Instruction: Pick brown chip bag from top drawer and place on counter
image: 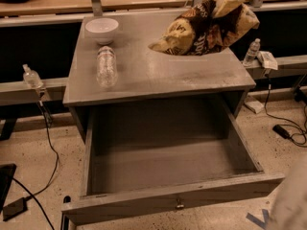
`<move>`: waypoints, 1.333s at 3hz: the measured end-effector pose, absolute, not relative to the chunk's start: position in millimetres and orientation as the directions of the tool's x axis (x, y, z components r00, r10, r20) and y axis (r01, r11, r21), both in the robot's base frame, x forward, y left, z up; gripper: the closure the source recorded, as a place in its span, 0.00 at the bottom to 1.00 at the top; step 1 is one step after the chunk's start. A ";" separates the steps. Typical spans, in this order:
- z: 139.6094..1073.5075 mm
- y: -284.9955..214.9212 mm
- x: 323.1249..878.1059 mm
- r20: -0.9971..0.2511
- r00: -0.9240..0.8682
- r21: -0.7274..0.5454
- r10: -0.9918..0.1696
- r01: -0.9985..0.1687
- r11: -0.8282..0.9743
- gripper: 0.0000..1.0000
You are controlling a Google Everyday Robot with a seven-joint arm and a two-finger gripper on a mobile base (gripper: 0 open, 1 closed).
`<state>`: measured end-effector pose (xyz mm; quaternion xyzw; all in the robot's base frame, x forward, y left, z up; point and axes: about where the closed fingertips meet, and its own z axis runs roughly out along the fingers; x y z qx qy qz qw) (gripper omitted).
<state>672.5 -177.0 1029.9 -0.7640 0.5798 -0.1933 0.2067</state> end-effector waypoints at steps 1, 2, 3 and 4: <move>991.6 -179.5 681.3 0.095 0.275 -0.573 -0.957 -0.771 -0.279 1.00; 937.9 -183.3 710.5 0.050 0.308 -0.629 -0.950 -0.729 -0.269 0.97; 944.9 -181.9 709.7 0.061 0.303 -0.633 -0.951 -0.725 -0.271 0.75; 948.5 -183.0 704.3 0.073 0.300 -0.620 -0.951 -0.733 -0.279 0.51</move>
Offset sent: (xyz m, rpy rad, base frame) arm 0.0812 0.0186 -0.1111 0.2817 -0.1893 0.1420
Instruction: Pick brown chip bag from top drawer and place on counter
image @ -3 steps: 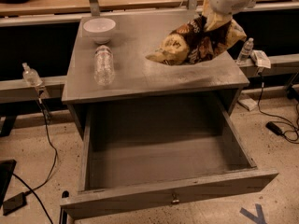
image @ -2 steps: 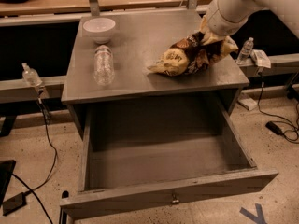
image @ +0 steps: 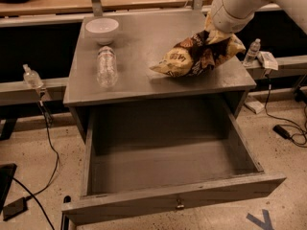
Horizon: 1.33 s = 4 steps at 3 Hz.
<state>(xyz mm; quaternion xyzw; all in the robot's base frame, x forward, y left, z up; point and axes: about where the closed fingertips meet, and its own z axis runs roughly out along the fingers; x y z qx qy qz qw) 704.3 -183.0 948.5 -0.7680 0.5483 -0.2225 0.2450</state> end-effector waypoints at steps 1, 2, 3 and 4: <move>946.4 -181.7 705.3 0.071 0.302 -0.620 -0.951 -0.733 -0.279 0.28; 944.1 -180.4 705.7 0.070 0.304 -0.617 -0.950 -0.735 -0.281 0.00; 943.8 -180.2 705.7 0.070 0.305 -0.617 -0.950 -0.735 -0.281 0.00; 950.4 -182.1 701.9 0.028 0.339 -0.636 -0.940 -0.720 -0.279 0.00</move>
Offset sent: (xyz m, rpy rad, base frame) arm 0.0010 0.0011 -0.0019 0.0021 0.0005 0.0020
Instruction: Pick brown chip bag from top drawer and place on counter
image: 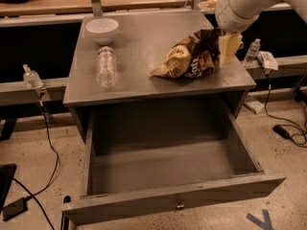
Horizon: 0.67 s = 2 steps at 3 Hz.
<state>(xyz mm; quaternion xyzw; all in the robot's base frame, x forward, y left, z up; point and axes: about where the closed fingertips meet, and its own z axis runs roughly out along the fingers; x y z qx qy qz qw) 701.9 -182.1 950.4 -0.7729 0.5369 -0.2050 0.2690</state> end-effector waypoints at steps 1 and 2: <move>970.0 -183.4 691.6 -0.033 0.416 -0.703 -0.909 -0.656 -0.275 0.00; 973.5 -184.8 682.0 -0.029 0.478 -0.720 -0.878 -0.619 -0.313 0.00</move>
Offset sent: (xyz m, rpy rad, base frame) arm -0.0081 -0.0002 0.0165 0.0781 -0.0499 0.0672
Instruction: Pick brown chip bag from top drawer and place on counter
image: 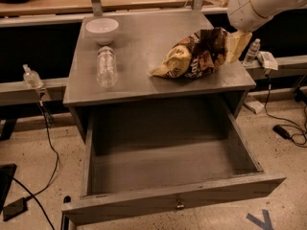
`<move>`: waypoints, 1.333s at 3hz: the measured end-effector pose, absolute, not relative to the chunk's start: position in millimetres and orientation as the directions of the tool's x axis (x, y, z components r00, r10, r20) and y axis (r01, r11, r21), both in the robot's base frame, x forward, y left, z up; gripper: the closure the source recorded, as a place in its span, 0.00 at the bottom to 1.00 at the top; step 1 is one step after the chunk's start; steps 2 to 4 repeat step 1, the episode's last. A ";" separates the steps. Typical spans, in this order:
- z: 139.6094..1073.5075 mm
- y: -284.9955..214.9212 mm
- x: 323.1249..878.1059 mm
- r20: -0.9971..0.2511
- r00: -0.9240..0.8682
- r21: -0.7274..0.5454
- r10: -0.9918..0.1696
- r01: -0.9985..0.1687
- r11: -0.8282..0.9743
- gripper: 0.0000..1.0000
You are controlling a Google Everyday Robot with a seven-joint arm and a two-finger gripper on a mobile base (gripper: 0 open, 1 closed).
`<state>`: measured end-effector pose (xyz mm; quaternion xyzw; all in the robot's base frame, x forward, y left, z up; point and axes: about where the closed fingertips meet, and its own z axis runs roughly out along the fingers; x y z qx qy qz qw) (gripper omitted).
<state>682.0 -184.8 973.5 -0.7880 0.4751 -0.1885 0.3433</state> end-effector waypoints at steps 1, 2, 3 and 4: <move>973.5 -184.8 682.0 -0.029 0.478 -0.720 -0.878 -0.619 -0.313 0.00; 973.5 -184.8 682.0 -0.029 0.478 -0.720 -0.878 -0.619 -0.313 0.00; 973.5 -184.8 682.0 -0.029 0.478 -0.720 -0.878 -0.619 -0.313 0.00; 973.5 -184.8 682.0 -0.029 0.478 -0.720 -0.878 -0.619 -0.313 0.00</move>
Offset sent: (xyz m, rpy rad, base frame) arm 0.0000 0.0000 0.0000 0.0000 0.0000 0.0000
